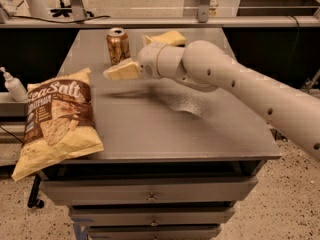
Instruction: Pick orange can
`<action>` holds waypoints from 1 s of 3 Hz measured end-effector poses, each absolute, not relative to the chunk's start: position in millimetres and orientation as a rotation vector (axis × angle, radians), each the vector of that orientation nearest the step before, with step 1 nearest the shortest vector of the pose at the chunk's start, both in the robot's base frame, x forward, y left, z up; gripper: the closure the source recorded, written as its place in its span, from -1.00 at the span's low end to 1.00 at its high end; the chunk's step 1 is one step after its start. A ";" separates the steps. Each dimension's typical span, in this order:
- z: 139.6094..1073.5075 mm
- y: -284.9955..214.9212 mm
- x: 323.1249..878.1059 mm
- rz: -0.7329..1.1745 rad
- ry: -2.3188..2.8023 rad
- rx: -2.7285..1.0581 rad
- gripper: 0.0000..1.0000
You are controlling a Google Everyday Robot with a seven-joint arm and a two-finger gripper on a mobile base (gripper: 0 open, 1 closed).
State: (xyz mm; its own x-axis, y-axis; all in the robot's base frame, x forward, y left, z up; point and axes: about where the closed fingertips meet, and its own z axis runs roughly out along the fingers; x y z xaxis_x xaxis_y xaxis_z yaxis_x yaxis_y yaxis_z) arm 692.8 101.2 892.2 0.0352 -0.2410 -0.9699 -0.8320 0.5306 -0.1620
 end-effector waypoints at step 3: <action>884.1 132.6 758.8 0.604 1.483 -0.923 -0.19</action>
Offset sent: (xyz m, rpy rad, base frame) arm 0.0852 0.0393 -0.0113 0.0574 -0.0133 -0.0141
